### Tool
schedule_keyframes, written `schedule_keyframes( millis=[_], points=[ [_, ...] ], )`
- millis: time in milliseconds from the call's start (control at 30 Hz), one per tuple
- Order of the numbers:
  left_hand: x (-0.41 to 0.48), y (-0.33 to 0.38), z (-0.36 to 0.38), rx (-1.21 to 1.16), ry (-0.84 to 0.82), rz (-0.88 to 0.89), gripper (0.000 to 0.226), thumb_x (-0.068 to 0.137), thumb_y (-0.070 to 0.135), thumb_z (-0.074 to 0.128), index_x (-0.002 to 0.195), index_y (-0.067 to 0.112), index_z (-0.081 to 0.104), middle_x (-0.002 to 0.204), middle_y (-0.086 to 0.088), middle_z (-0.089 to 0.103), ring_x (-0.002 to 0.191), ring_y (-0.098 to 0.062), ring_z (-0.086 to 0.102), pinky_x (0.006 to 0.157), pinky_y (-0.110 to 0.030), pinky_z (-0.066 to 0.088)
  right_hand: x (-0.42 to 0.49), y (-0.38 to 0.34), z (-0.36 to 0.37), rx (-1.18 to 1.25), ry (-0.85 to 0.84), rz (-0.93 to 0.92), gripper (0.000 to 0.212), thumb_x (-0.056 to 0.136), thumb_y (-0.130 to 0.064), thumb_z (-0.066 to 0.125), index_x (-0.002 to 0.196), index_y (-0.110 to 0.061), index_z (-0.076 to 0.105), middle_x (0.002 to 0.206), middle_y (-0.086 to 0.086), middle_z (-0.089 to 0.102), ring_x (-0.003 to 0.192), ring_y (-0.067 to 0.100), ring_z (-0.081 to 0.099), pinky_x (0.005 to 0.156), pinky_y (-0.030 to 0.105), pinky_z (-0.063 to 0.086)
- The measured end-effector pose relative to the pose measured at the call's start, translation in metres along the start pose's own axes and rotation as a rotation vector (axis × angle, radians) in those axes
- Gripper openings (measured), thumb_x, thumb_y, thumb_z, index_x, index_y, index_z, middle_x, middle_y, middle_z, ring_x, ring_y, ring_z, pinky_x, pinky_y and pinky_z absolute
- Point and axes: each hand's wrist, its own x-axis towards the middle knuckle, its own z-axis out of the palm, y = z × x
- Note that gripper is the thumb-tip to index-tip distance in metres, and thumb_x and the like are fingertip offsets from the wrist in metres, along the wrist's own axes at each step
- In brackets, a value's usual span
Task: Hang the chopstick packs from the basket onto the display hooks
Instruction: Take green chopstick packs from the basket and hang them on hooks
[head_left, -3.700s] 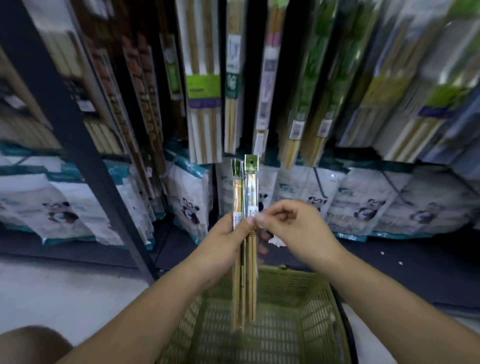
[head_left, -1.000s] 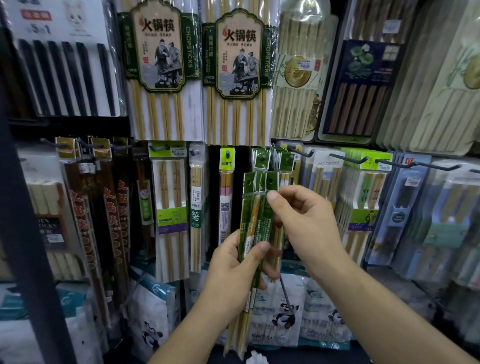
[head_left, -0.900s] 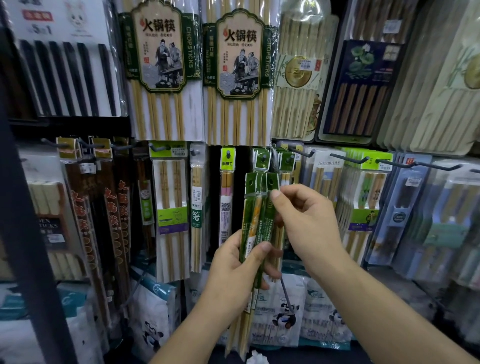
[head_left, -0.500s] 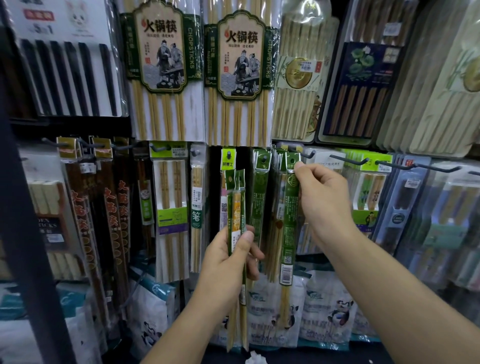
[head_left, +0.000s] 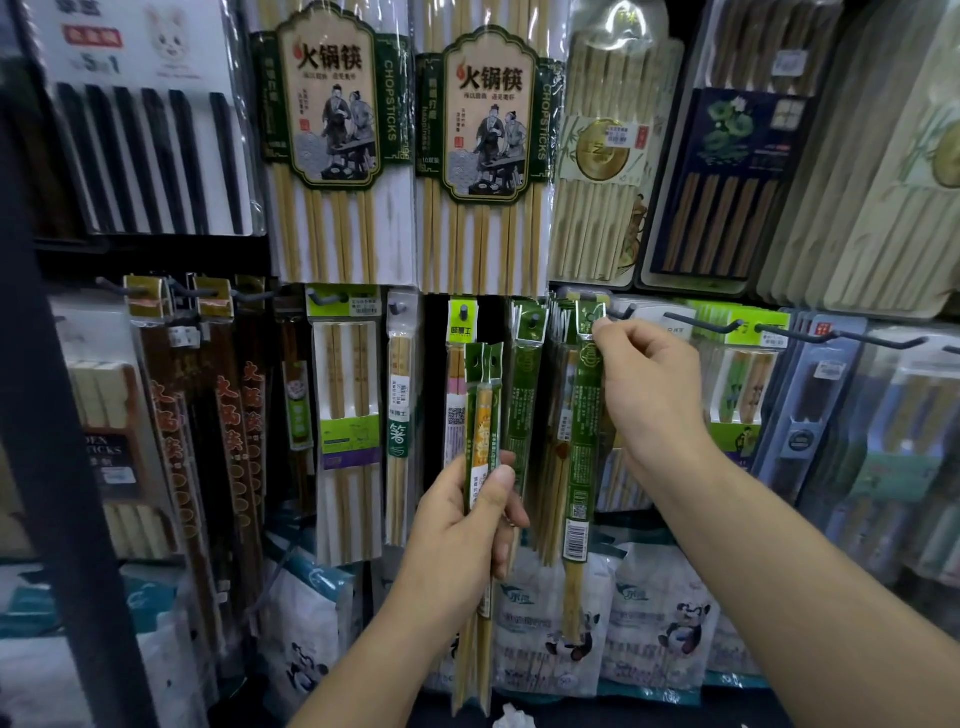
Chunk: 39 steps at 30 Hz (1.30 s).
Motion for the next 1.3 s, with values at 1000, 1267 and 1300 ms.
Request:
schedule_keyframes(
  millis=[1000, 1267, 1300],
  points=[
    [-0.008, 0.013, 0.011, -0.112, -0.113, -0.027, 0.038, 0.094, 0.036, 0.052, 0.111, 0.002, 0.057, 0.085, -0.01, 0.075, 0.064, -0.021, 0.069, 0.056, -0.031, 0.059, -0.049, 0.011, -0.004, 0.131, -0.307, 0.133, 0.018, 0.097, -0.025, 0.066, 0.082, -0.022, 0.074, 0.072, 0.005, 0.059, 0.062, 0.011, 0.052, 0.05, 0.016, 0.04],
    [-0.002, 0.002, 0.004, 0.032, 0.045, -0.053, 0.035, 0.099, 0.037, 0.05, 0.104, 0.009, 0.07, 0.078, 0.003, 0.07, 0.074, -0.012, 0.064, 0.067, -0.021, 0.053, -0.022, -0.005, -0.009, 0.123, -0.08, 0.041, 0.025, 0.099, -0.028, 0.063, 0.077, -0.017, 0.07, 0.068, 0.0, 0.054, 0.062, 0.012, 0.047, 0.061, 0.027, 0.043],
    [-0.002, 0.003, 0.004, 0.02, 0.043, -0.06, 0.032, 0.102, 0.032, 0.048, 0.105, 0.008, 0.069, 0.076, 0.001, 0.067, 0.071, -0.014, 0.062, 0.064, -0.023, 0.053, -0.019, -0.005, -0.009, 0.11, -0.066, 0.04, 0.025, 0.099, -0.028, 0.063, 0.079, -0.013, 0.069, 0.069, 0.002, 0.053, 0.063, 0.014, 0.046, 0.064, 0.03, 0.043]
  ],
)
